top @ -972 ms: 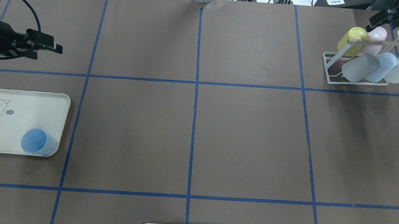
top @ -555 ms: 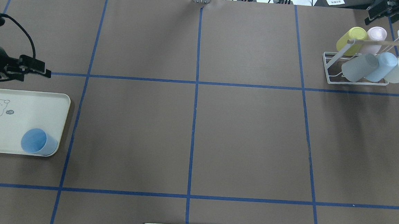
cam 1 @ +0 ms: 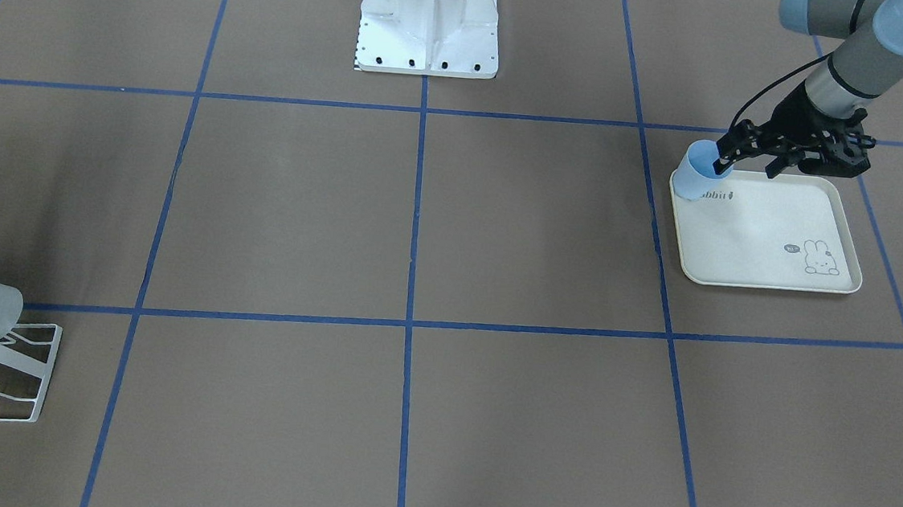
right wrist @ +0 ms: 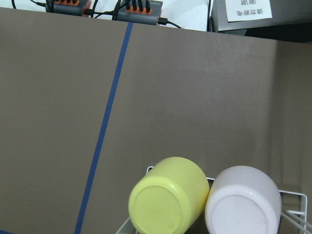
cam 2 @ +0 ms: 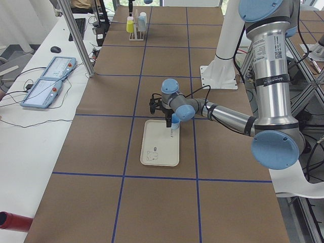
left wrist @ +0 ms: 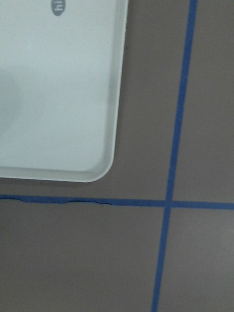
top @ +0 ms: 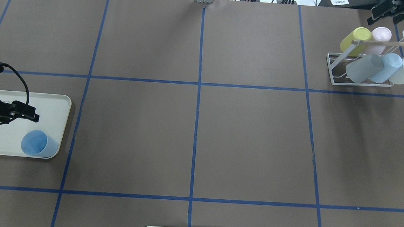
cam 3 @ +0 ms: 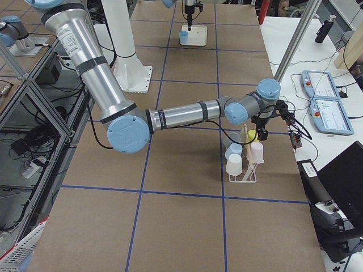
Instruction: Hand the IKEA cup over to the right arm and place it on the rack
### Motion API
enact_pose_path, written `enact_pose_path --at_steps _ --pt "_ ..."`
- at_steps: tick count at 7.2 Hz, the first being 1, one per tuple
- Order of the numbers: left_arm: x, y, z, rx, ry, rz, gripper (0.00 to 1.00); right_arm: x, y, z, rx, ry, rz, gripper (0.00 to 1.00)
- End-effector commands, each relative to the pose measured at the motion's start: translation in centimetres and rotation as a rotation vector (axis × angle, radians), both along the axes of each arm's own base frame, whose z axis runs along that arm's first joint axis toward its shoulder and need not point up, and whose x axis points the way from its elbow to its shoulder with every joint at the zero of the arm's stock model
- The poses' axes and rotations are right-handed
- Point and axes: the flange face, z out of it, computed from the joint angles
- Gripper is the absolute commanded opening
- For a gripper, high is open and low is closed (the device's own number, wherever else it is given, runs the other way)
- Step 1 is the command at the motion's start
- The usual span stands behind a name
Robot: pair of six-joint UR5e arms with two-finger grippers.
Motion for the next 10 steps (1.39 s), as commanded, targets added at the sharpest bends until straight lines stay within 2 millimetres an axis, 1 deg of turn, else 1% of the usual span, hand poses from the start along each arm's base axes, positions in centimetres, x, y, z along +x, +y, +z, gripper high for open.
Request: enact_pose_path --at_steps 1,2,3,4,5,6,7,8,9,10 --pt "0.8 1.5 1.1 -0.015 -0.023 0.031 0.97 0.7 3.8 -0.3 -0.022 -0.033 0.028 0.99" --pt "1.6 2.0 1.5 -0.025 -0.028 0.049 0.86 0.9 4.8 0.3 -0.024 -0.036 0.026 0.99" --pt "1.8 2.1 1.7 -0.030 -0.032 0.051 0.78 1.1 6.1 0.8 -0.026 -0.049 0.018 0.99" --pt "1.9 2.1 1.6 -0.032 -0.030 0.051 0.69 1.4 8.7 0.8 -0.022 -0.071 0.001 0.99" --pt "1.9 2.2 1.6 -0.033 -0.030 0.052 0.57 1.4 10.9 0.6 -0.020 -0.081 -0.007 0.99" --pt "2.4 2.5 1.7 -0.034 -0.032 0.066 0.44 0.4 11.8 0.4 -0.018 -0.083 -0.027 0.99" --pt "3.0 2.9 1.7 -0.033 -0.031 0.081 0.27 -0.7 12.3 0.7 -0.054 -0.096 -0.032 0.99" --pt "3.1 2.8 1.3 -0.032 -0.026 0.077 0.00 -1.7 12.8 -1.2 -0.116 -0.149 -0.017 0.98" --pt "3.2 2.7 0.5 -0.031 -0.013 0.071 0.00 -2.4 13.8 -4.3 -0.139 -0.181 0.010 0.98" --pt "3.2 2.7 -0.9 -0.015 0.010 0.073 0.00 -4.2 14.9 -7.2 -0.173 -0.213 0.021 0.98"
